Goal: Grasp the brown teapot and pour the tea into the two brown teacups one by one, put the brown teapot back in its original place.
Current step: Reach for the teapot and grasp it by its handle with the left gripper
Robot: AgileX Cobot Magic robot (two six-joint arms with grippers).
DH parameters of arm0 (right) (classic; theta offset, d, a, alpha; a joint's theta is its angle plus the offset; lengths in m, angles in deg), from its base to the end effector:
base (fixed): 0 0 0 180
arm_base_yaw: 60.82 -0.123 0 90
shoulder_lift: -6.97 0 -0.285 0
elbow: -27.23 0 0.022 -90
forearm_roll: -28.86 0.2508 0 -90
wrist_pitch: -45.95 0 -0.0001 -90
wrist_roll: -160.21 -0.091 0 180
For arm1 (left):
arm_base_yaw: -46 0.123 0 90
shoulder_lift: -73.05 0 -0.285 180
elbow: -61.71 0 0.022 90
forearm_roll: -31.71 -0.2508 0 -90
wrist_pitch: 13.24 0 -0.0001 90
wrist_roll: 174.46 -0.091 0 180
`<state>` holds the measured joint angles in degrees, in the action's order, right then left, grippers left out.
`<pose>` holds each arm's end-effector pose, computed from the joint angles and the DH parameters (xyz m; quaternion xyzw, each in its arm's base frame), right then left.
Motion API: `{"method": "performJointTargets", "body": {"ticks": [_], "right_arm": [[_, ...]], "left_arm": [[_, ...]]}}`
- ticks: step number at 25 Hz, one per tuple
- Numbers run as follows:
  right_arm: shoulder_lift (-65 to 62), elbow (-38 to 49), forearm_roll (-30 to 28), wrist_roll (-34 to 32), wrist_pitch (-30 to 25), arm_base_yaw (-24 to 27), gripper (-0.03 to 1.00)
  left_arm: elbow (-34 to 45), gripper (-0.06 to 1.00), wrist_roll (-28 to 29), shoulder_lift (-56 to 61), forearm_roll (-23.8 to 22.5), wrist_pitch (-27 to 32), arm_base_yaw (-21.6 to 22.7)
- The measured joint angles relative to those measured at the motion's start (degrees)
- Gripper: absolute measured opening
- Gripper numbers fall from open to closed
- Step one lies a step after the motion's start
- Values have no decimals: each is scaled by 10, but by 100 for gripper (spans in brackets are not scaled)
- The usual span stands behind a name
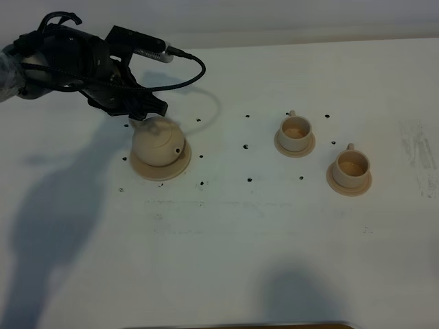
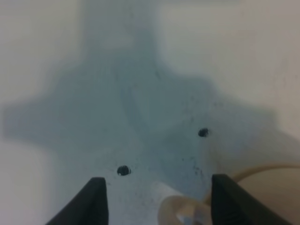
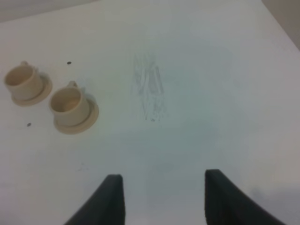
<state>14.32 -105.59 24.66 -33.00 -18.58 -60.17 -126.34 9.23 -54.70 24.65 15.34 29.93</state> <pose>-0.0119 -0.0059 0.2788 0.1071 0.8546 0.0191 0.5077 0.4350 -0.1197 0.1660 0.1472 0.9498 -0.0043 0.2761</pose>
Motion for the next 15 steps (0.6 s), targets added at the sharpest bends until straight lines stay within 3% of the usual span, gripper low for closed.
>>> {"method": "performJointTargets", "body": {"ticks": [15], "right_arm": [[0, 0, 0, 0, 0, 0, 41]], "left_arm": [[0, 47, 1, 2, -23, 22, 8]]}}
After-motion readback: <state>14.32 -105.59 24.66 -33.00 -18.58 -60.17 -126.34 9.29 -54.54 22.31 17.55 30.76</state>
